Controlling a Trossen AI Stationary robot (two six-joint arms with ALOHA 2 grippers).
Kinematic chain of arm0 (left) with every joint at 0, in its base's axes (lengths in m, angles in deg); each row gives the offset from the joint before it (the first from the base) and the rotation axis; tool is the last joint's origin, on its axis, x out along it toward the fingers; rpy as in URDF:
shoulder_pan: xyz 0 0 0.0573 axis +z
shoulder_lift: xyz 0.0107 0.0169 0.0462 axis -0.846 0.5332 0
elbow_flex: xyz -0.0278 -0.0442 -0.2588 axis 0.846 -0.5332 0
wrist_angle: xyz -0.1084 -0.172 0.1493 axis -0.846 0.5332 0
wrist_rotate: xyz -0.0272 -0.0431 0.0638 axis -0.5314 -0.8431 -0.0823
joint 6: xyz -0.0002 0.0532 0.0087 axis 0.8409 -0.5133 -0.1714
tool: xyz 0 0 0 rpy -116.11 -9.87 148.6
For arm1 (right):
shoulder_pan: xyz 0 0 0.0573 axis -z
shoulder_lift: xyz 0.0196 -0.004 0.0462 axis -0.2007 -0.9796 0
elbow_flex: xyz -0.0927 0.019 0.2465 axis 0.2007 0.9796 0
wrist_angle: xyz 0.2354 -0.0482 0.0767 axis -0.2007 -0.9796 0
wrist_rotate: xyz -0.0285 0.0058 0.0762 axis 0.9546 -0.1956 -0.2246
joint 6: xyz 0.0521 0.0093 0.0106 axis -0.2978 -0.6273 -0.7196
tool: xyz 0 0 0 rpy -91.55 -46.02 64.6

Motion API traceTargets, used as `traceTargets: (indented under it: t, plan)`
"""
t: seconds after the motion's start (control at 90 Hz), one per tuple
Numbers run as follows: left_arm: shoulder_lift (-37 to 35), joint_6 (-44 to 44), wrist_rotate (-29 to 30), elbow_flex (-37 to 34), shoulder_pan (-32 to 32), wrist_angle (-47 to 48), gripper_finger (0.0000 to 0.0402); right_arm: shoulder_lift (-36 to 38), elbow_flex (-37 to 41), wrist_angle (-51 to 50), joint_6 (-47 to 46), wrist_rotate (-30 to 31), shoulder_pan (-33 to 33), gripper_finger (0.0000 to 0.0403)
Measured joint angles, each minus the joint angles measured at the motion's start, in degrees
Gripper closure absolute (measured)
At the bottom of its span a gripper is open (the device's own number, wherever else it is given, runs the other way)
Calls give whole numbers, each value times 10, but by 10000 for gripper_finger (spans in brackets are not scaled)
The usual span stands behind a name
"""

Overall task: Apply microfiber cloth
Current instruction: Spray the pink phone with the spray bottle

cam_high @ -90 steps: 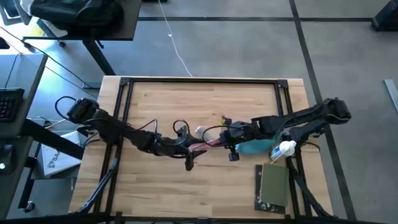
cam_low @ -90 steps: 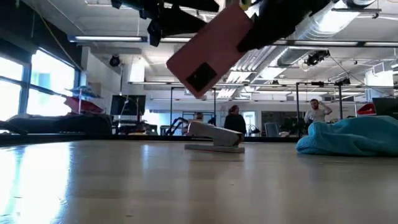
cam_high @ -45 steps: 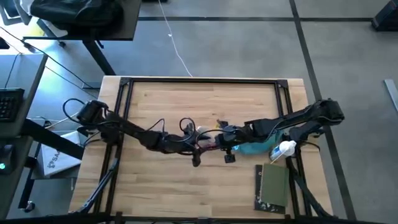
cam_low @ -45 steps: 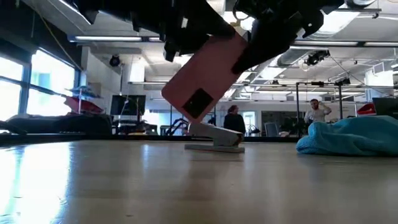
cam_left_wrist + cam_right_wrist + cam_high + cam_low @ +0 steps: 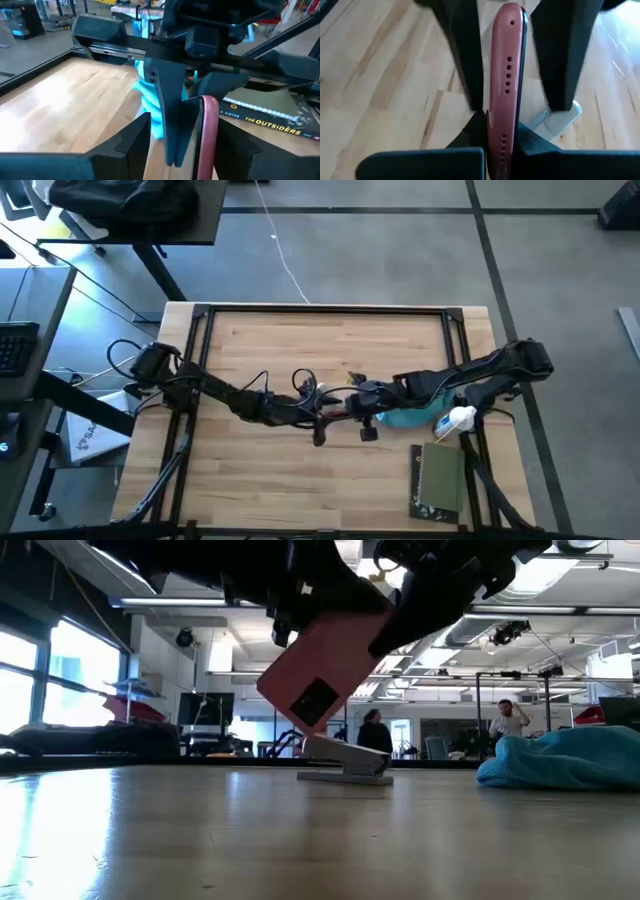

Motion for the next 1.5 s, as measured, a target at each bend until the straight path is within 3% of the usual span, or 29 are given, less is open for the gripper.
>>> traceTargets:
  t: [0.767,1.167,1.5]
  plan:
    - [2,-16,-5,0,-1,-13,390,0,0,-3,-13,-7,0,401]
    - [-38,4,9,0,0,48,391,16,0,-24,-7,-1,0,331]
    - [-141,-41,66,-22,-5,78,392,84,0,-86,-31,29,0,277]
